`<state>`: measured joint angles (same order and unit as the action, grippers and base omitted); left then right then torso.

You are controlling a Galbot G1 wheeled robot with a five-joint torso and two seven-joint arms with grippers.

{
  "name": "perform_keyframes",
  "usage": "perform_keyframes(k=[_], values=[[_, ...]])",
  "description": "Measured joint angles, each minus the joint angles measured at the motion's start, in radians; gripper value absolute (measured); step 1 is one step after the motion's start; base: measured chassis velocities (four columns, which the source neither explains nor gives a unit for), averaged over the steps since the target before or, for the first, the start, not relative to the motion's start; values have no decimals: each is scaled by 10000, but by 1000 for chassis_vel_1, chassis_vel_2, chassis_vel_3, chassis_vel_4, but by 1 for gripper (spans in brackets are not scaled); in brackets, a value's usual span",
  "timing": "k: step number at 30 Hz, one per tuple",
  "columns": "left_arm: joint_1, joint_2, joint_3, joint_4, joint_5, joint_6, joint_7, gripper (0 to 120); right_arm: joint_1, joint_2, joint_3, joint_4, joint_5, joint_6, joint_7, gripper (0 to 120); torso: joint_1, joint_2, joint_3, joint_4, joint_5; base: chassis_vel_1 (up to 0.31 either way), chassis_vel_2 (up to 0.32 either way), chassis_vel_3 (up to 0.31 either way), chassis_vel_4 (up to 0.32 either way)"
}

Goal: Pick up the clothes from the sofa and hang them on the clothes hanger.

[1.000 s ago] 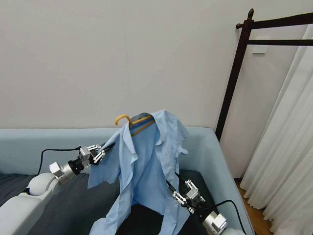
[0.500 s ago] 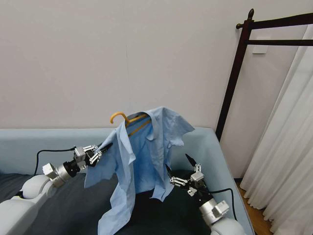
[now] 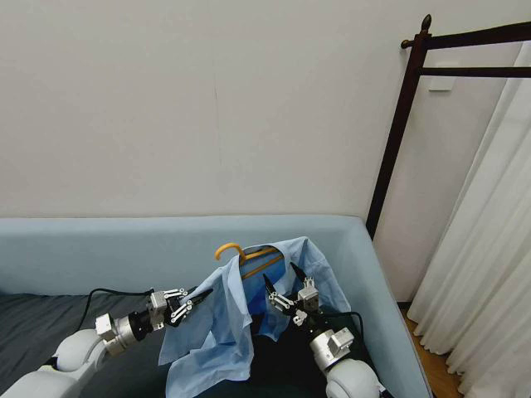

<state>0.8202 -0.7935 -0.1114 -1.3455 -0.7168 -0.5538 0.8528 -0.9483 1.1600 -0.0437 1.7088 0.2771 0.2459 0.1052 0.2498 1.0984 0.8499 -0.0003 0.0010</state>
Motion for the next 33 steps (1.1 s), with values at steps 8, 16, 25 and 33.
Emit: perform_keyframes(k=[8,16,25,33], values=[[-175,-65,36,238,37,-71,-19,7,9,-33,188,14,-434,-2,209,34,0,0,0,0,1,0,0,0,0],[-134,-78,20,124,38,-86,-26,7,196,-94,438,-113,-847,-53,456,5,0,0,0,0,1,0,0,0,0],[-210,-23,-2,424,161,-87,390,7,158,-135,634,235,-908,745,-699,0,0,0,0,1,1,0,0,0,0],[-442,-105,44,850,370,-88,755,7,123,-322,680,661,-854,1206,-2425,0,0,0,-1,1,-1,0,0,0,0]])
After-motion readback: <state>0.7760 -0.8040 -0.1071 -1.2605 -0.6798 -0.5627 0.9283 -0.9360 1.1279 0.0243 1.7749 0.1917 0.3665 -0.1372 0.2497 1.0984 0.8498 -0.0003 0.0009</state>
